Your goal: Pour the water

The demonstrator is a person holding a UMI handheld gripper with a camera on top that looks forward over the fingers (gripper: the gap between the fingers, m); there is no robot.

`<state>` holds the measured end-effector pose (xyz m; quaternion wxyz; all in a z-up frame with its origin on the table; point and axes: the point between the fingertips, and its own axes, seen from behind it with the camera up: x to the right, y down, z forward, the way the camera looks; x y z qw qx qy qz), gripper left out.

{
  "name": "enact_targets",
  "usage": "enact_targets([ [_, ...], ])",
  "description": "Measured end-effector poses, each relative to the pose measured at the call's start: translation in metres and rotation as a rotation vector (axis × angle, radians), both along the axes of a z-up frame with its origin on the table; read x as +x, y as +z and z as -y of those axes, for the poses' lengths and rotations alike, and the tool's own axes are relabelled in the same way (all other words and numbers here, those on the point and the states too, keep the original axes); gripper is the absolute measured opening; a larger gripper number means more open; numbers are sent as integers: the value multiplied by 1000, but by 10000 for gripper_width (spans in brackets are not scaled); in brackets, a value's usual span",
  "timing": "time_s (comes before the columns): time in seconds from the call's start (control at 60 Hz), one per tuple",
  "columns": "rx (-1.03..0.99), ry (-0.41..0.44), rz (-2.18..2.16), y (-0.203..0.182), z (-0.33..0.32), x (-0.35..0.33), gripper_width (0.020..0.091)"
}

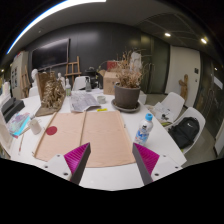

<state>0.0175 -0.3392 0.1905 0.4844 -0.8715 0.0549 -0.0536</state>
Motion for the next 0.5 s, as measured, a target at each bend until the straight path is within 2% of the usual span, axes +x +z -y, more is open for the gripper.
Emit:
enact_targets([
  [0.217,33,-31,36,-53,-29,128,854],
  [0.5,100,27,-10,-110,-120,176,854],
])
